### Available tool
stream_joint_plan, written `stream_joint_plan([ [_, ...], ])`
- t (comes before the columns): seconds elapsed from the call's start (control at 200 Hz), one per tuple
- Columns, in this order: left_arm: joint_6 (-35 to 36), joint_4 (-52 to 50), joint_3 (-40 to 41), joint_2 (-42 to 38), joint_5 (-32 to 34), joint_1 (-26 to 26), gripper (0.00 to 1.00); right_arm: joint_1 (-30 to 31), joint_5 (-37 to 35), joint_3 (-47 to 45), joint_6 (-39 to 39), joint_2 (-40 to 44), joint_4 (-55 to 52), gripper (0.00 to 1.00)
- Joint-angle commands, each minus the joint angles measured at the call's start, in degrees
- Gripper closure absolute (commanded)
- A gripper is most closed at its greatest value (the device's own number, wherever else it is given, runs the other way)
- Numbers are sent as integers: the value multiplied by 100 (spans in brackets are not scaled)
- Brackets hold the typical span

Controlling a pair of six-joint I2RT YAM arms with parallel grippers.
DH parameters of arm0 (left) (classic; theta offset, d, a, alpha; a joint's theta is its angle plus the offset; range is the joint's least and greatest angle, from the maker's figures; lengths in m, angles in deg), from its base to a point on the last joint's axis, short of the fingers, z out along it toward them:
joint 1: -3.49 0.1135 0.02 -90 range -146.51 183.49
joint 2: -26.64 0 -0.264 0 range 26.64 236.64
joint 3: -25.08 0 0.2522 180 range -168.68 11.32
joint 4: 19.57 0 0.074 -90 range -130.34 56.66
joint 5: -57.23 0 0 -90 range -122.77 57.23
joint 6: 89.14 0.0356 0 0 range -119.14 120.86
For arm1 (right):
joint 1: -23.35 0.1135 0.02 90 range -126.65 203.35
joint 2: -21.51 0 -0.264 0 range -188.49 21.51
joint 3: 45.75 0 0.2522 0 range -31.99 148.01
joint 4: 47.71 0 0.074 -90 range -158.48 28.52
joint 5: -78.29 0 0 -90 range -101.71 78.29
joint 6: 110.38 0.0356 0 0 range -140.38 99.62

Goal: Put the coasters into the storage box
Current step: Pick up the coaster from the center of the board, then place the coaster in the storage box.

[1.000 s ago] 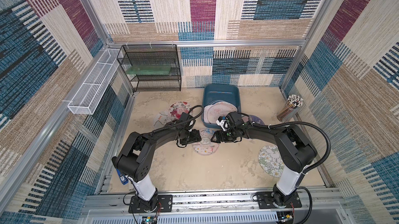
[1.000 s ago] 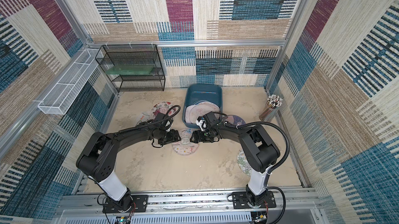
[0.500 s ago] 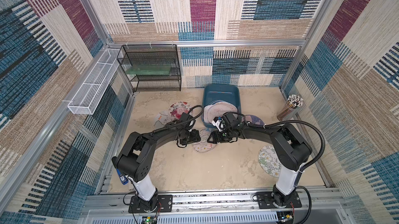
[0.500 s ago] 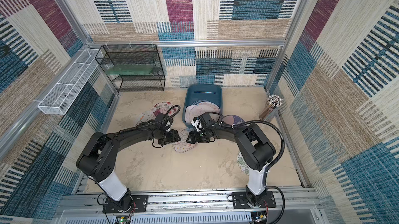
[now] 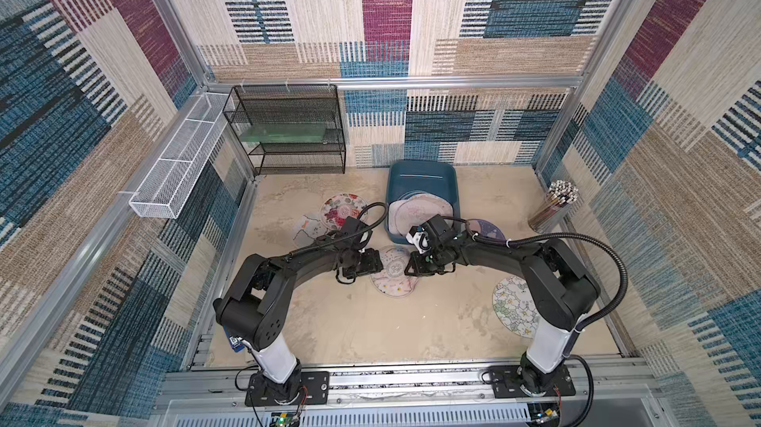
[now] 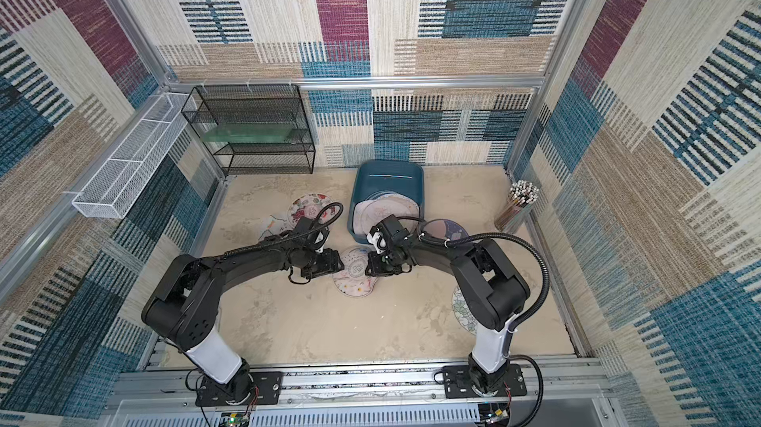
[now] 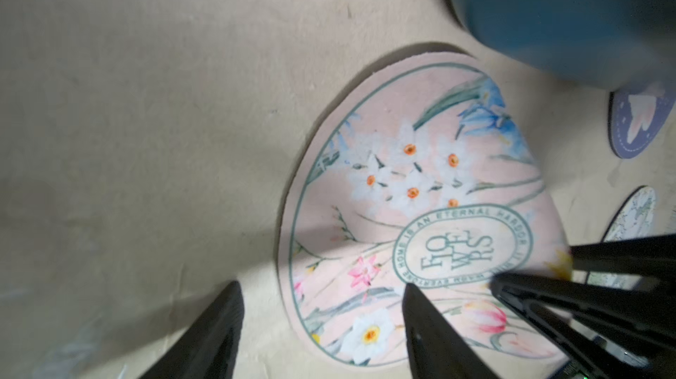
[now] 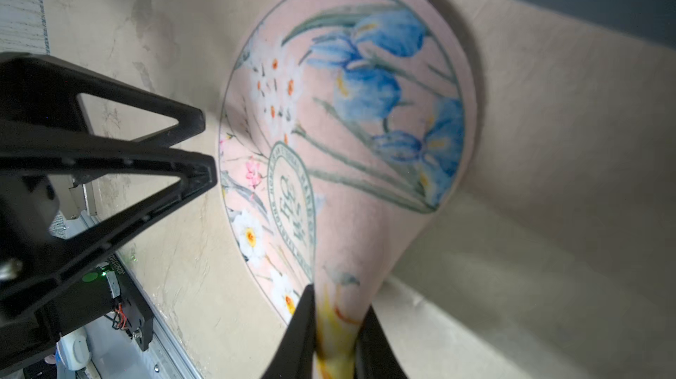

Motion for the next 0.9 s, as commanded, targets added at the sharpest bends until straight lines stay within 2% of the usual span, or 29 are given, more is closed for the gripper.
stream_joint_plan([
  [0.0,-268,-930,112,-51,106,66,28,52,-137,173,-40,297,-526,83],
  [0.25,-392,-930,258,-475,151,395,22,20,-380,986,-202,1179,-1753,84],
  [0.416,-339,-936,249,-545,110,479,20,-279,-537,1844,-331,1308,-2266,84],
  [0.656,-377,-778,262,-539,-33,477,17,-1033,-561,3013,-772,401,-2185,81],
  [0.896,-361,-809,213,-551,-52,477,17,-1346,-233,4040,-945,-838,-2091,81],
])
